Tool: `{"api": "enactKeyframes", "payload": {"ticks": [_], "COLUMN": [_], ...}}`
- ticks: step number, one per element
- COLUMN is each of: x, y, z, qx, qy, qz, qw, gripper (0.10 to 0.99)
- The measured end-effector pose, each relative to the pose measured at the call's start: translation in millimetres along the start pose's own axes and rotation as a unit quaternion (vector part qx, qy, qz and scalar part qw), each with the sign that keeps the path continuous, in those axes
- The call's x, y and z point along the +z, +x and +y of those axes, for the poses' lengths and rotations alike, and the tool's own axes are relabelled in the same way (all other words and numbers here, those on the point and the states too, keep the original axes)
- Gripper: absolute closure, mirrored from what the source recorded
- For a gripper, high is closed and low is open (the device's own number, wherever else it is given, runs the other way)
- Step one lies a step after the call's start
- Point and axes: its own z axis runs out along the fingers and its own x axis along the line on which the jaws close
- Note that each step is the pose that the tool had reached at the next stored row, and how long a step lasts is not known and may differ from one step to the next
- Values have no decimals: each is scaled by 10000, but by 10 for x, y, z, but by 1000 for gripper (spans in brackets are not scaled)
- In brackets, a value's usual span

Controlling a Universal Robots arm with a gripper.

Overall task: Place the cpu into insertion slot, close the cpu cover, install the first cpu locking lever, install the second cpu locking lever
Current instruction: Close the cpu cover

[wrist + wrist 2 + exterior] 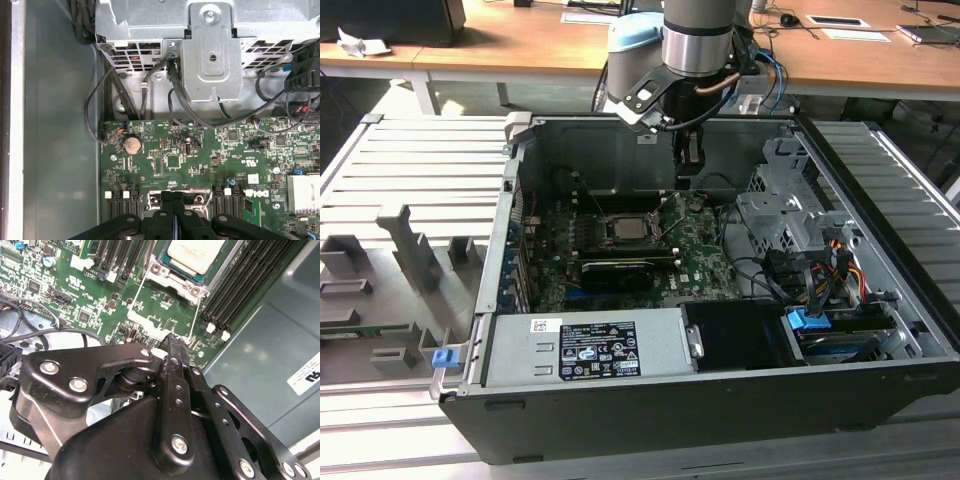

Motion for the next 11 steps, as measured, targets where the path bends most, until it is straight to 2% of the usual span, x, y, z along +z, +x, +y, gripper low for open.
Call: {"api": "enactKeyframes", "payload": {"ticks": [11], "x": [9], "y": [3], "z": [108], "qx": [0], "qy": [0], "qz": [0], "qw": [10000], "gripper": [980]}}
